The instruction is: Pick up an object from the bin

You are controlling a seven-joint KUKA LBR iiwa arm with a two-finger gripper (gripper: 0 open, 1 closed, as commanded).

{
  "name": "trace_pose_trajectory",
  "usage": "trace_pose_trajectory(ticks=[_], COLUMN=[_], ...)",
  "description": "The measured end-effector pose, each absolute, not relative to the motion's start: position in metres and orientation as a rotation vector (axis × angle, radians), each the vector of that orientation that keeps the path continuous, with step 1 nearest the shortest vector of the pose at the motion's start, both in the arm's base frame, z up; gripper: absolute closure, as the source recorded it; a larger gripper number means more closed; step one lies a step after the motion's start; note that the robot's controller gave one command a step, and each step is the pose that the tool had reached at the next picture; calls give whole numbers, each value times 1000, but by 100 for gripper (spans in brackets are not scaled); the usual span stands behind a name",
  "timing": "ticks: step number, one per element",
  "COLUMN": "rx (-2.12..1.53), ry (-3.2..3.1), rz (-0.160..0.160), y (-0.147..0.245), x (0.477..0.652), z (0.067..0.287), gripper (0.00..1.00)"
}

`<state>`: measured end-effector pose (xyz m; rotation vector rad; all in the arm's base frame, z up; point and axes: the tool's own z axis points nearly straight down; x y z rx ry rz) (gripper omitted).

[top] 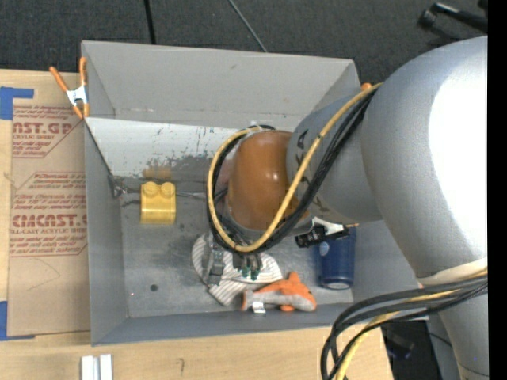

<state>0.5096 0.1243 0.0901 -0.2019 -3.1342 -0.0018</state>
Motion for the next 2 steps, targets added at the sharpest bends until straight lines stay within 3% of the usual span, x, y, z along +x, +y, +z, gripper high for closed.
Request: trace_pose_trajectory(ticks=[1,2], rx=[-200,-182], ry=[-3128,-3134], rz=[3,-1], y=[132,134], x=[497,509], z=[141,210], gripper=[100,100])
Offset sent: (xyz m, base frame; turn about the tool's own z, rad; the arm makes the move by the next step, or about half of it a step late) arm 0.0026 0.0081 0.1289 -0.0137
